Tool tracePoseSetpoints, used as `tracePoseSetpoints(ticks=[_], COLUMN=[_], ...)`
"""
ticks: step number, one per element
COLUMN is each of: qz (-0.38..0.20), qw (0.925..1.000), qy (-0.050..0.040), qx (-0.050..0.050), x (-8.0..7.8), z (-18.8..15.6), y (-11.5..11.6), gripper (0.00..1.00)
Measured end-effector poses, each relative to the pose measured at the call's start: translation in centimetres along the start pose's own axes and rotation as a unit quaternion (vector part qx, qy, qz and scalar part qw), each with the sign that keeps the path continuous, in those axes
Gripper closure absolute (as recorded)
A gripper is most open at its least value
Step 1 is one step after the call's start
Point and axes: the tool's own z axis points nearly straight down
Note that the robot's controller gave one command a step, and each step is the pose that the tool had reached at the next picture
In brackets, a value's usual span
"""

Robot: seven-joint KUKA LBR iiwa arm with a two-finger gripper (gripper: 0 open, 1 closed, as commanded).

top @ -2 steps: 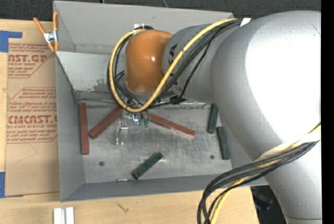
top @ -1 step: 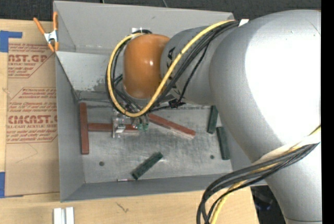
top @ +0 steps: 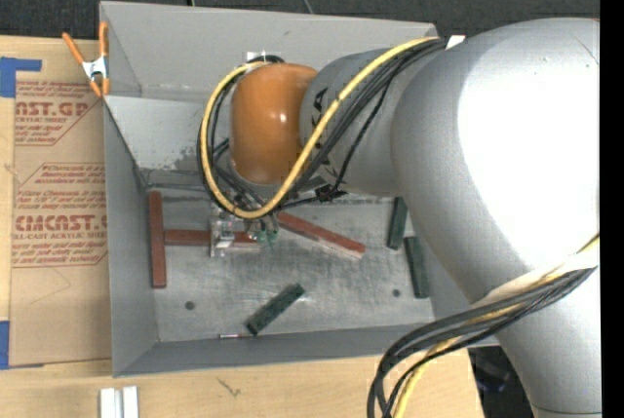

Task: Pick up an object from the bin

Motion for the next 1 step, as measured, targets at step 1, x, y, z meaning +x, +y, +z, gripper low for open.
tracePoseSetpoints(ticks=[1], qz=[-0.020], qw=[0.9998], qy=[-0.0011], qx=[0.001], x=[1.52], z=[-12.75], y=[1.64], gripper=[1.00])
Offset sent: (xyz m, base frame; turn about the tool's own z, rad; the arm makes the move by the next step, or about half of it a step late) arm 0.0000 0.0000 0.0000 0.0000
